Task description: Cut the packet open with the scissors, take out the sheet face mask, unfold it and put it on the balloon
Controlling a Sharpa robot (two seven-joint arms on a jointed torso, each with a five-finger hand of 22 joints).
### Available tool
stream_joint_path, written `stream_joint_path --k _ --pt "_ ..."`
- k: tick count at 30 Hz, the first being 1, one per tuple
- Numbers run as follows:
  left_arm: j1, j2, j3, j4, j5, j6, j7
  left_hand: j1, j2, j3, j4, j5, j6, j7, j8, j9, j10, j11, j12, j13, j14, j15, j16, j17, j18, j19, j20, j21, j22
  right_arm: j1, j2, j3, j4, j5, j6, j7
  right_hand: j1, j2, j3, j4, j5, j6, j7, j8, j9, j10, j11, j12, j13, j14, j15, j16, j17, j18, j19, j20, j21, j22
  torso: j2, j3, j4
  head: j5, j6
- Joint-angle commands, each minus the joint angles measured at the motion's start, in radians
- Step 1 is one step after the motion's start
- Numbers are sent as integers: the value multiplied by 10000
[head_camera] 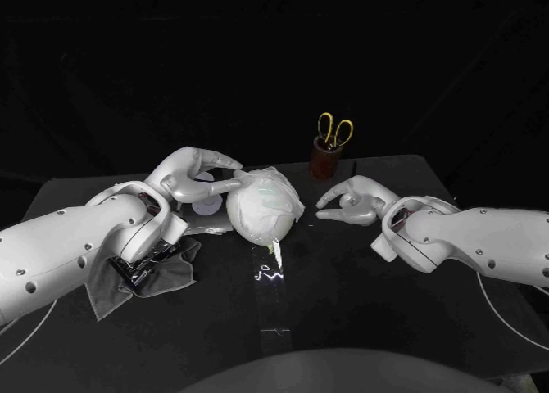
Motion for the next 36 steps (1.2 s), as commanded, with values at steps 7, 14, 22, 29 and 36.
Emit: stream_joint_path --k 7,14,22,29,36 --pt "-71 -887 13 840 1829 -228 855 177 -19 77 -38 -12 97 524 67 13 138 -21 13 3 109 27 40 4 -132 171 -7 51 9 -87 -68 0 290 1051 -955 911 -118 38 -36 90 52 61 22 -35 -52 384 -9 -7 1953 1027 1 40 2627 -97 952 52 18 2575 -1 -6 26 0 -60" --pt "-279 -1611 -4 1489 2064 -906 874 346 -59 202 -45 -11 499 667 221 73 1352 38 253 112 3222 -207 1207 934 -105 3420 -18 1108 504 -165 -111 -1 438 1139 -1407 1185 -126 26 -45 93 51 61 22 -45 -58 391 -9 4 1959 1027 1 40 2627 -97 951 51 16 2575 -6 9 22 102 -101" --pt "-742 -2125 -88 2158 1568 -1549 -13 -178 -83 -196 24 94 1322 -97 766 254 3925 -1014 1914 712 7966 -1651 4907 2588 901 7422 -780 3349 1451 -261 -68 0 441 1595 -2460 2787 -120 21 -47 100 58 77 27 -99 -93 194 -7 -308 1779 1027 11 40 2627 10 706 51 -368 2432 -14 10 0 255 -110" --pt "-1046 -2088 -222 2451 1154 -1732 -898 -937 155 -1163 -22 25 1766 -629 1686 663 4724 -1735 4746 2543 10652 -2477 11304 8311 900 9859 -2182 6135 2935 -262 87 7 228 2302 -2382 3673 65 114 158 95 51 160 79 -352 -274 -1569 41 -2779 297 311 43 -911 1095 565 -759 91 -2600 1596 4 7 -5 370 -99" --pt "-1222 -1879 -264 2506 920 -1935 -1463 -1032 492 -1889 41 59 1476 -805 2261 991 4248 -1818 7314 4372 11410 -2640 13253 11096 897 9825 -2364 7706 3965 -17 409 27 -240 2957 -2079 3986 190 22 1066 282 140 -382 212 -583 -536 -5370 157 -8676 -4007 -4159 241 -6425 -4593 1687 -5249 257 -9316 -1399 19 8 -4 382 -87"
